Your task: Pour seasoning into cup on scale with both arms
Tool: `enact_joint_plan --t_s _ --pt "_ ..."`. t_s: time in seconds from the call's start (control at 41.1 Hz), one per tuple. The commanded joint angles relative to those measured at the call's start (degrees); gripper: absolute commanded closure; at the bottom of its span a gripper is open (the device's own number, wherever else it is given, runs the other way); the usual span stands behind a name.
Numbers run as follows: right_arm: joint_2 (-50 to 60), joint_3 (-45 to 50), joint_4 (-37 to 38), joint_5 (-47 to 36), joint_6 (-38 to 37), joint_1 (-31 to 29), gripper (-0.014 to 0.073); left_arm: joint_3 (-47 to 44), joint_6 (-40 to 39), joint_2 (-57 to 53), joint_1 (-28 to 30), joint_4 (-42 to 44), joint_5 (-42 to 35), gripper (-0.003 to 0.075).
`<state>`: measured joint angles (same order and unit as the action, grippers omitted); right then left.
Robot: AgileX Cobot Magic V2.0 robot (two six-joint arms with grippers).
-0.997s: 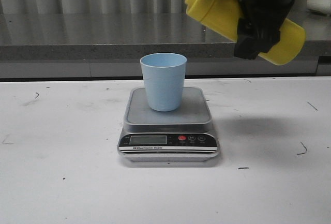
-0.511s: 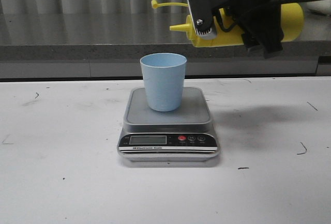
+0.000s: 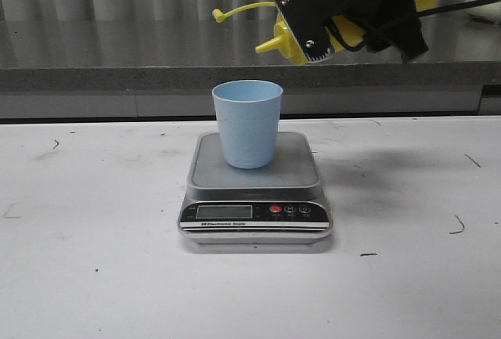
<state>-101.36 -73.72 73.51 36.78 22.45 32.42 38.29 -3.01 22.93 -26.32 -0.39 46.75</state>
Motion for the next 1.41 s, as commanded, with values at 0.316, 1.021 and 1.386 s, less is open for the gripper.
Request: enact_joint_plan --t_s 0.316,1.021,1.386 --pt "3.28 -2.41 -2.65 2.87 -39.96 -0.12 0.0222 1.33 -0.52 0.64 0.07 -0.21 -4.48 0.0332" --pt "20.8 16.29 -25.06 -14.3 -56.88 -12.63 0.0222 1.33 -0.52 0.64 0.07 -0.21 -4.48 0.0332" --pt "22.0 31.64 -24.88 -51.53 -62.28 -26.45 0.0222 1.33 -0.52 0.64 0.07 -0.21 -4.48 0.0332"
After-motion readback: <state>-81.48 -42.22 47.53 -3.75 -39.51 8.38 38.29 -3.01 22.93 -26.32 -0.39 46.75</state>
